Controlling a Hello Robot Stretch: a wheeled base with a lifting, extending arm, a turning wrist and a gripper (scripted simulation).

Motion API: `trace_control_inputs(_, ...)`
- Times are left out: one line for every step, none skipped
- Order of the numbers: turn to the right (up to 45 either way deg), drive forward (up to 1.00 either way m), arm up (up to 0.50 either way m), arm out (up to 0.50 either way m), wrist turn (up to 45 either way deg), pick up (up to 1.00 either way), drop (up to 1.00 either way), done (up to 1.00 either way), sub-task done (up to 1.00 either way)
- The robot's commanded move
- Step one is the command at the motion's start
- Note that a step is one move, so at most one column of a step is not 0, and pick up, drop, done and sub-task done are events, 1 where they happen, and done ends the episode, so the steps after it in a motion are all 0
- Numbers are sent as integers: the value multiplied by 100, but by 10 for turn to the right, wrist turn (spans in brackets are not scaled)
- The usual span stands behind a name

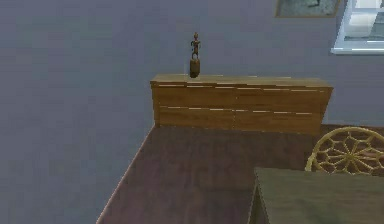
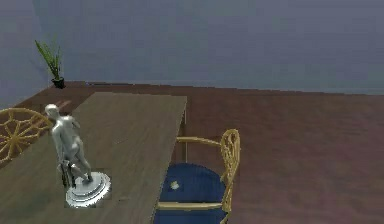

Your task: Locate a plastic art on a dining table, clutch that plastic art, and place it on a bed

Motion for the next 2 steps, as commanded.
trace_control_inputs(-120,0,0,0,0,0,0,0,0)
trace_control_inputs(0,30,0,0,0,0,0,0,0)
